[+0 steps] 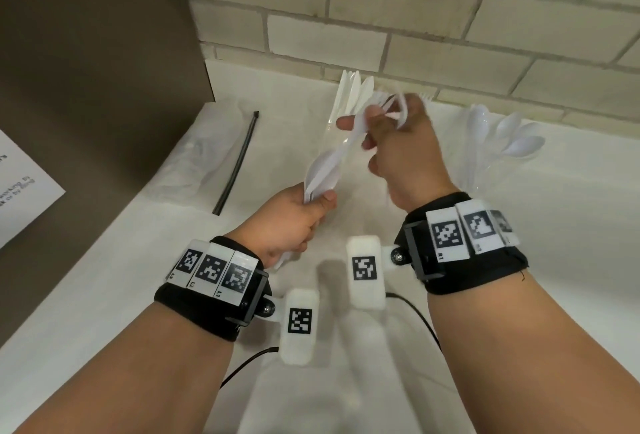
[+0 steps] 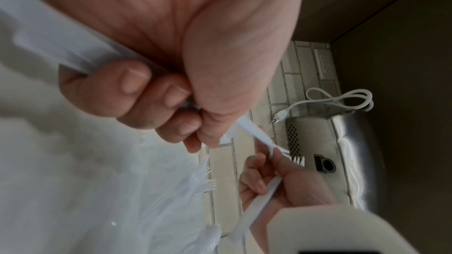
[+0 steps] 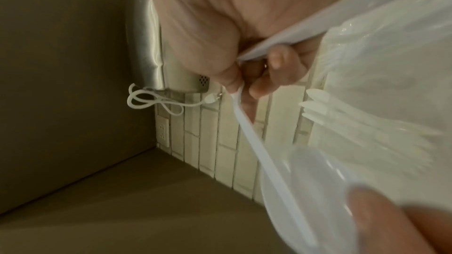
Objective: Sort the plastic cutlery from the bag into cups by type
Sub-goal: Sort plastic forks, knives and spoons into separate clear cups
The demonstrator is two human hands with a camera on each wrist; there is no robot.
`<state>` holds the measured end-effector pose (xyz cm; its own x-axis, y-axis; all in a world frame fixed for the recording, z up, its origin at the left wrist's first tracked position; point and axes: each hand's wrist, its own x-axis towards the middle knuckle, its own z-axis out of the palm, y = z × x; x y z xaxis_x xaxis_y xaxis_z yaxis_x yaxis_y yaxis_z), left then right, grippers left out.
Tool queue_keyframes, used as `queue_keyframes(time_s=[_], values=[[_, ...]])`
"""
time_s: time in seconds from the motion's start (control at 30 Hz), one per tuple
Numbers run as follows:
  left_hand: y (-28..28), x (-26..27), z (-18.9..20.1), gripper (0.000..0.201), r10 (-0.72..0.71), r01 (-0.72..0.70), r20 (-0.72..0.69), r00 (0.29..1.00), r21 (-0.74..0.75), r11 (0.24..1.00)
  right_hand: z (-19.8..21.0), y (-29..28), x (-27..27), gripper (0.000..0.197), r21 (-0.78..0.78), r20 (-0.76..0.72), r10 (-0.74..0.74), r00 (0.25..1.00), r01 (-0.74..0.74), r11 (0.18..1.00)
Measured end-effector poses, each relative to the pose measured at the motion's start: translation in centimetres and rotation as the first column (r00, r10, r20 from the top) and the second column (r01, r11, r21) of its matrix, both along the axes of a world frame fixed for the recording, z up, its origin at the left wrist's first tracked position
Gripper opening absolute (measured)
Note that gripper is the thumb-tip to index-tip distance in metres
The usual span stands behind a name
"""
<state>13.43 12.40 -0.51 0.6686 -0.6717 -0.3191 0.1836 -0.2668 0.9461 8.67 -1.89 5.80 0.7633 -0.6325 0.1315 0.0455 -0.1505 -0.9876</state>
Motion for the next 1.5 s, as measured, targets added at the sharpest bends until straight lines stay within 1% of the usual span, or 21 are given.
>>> queue_keyframes(time_s=[0.03,0.13,0.17,0.23,0.33,0.4,0.43,0.5,0.53,0.63,0.73,0.83,1.03,1.1,1.2,1.27,1.33,1.4,1.43,1.47,1.5], values=[[0.0,0.1,0.0,0.024,0.007,-0.007,-0.019,1.0,-0.011,1.0,0.6,-0.7,-0.1,0.006,-0.001,0.031,-0.036,0.999,0.036,0.999],[-0.1,0.3,0.2,0.024,0.014,-0.016,-0.047,0.999,-0.04,0.999,2.5,-3.6,0.0,0.023,-0.004,0.125,-0.13,0.984,0.132,0.991],[-0.1,0.4,0.3,0.024,0.016,-0.018,-0.046,0.999,-0.045,0.999,3.1,-4.7,0.1,0.025,0.004,0.161,-0.147,0.976,0.148,0.989],[-0.1,0.5,0.6,0.025,0.013,-0.016,-0.062,0.998,-0.056,0.998,4.0,-6.8,0.5,0.022,-0.022,0.221,-0.182,0.958,0.191,0.981],[-0.3,0.5,0.8,0.021,0.016,-0.032,-0.152,0.988,-0.1,0.994,4.2,-9.1,1.7,0.019,-0.141,0.295,-0.248,0.923,0.299,0.944],[-0.5,0.5,0.9,0.017,0.015,-0.04,-0.196,0.981,-0.126,0.991,3.7,-9.9,2.6,0.007,-0.143,0.34,-0.268,0.902,0.331,0.933],[-0.6,0.5,0.9,0.016,0.014,-0.041,-0.201,0.98,-0.131,0.991,3.3,-10.3,3.0,0.005,-0.128,0.353,-0.277,0.894,0.339,0.932],[-0.8,0.6,0.8,0.014,0.015,-0.041,-0.195,0.981,-0.13,0.991,2.2,-11.0,3.8,0.014,-0.103,0.339,-0.304,0.89,0.357,0.929],[-0.8,0.6,0.8,0.014,0.016,-0.041,-0.192,0.981,-0.128,0.991,1.4,-11.4,4.1,0.015,-0.099,0.315,-0.31,0.897,0.356,0.929],[-0.8,0.9,0.6,0.014,0.025,-0.051,-0.198,0.98,-0.125,0.991,-1.4,-12.3,4.6,0.005,-0.058,0.228,-0.282,0.932,0.302,0.952],[-0.7,1.1,0.2,0.016,0.029,-0.054,-0.205,0.978,-0.117,0.992,-2.8,-12.8,4.7,0.024,0.007,0.163,-0.297,0.941,0.3,0.954],[-0.7,1.1,0.0,0.018,0.02,-0.041,-0.194,0.981,-0.107,0.993,-2.4,-13.3,4.9,0.037,0.074,0.214,-0.301,0.929,0.292,0.954],[-1.2,0.5,0.4,0.02,0.004,-0.019,-0.154,0.988,-0.094,0.995,-0.9,-13.6,4.2,0.017,0.092,0.232,-0.386,0.893,0.375,0.922],[-1.4,0.3,0.7,0.02,0.001,-0.017,-0.15,0.989,-0.106,0.994,-0.2,-12.9,3.2,0.012,0.097,0.224,-0.388,0.894,0.375,0.922],[-1.6,0.0,1.1,0.021,-0.016,-0.001,-0.142,0.99,-0.115,0.993,0.6,-10.0,1.0,0.015,0.072,0.169,-0.264,0.95,0.255,0.964],[-1.7,-0.3,1.3,0.023,-0.04,0.021,-0.145,0.989,-0.128,0.992,0.9,-7.1,-0.4,0.016,0.017,0.056,-0.117,0.992,0.116,0.993],[-1.8,-0.4,1.6,0.026,-0.068,0.047,-0.149,0.987,-0.144,0.989,0.8,-4.5,-1.5,0.007,0.0,-0.085,0.045,0.995,-0.045,0.999],[-1.9,-0.6,1.7,0.029,-0.109,0.09,-0.121,0.987,-0.152,0.984,0.2,-2.9,-2.5,0.036,-0.017,-0.228,0.204,0.952,-0.213,0.977],[-2.0,-0.7,1.7,0.031,-0.135,0.119,-0.097,0.986,-0.155,0.981,-0.2,-2.4,-2.8,0.049,-0.01,-0.266,0.276,0.923,-0.289,0.957],[-2.0,-0.8,1.7,0.033,-0.169,0.155,-0.077,0.983,-0.163,0.974,-0.5,-1.9,-3.1,0.057,-0.005,-0.279,0.332,0.901,-0.348,0.938],[-2.0,-1.0,1.8,0.037,-0.209,0.196,-0.061,0.976,-0.173,0.965,-0.8,-1.6,-3.3,0.059,-0.008,-0.271,0.373,0.888,-0.389,0.921]])
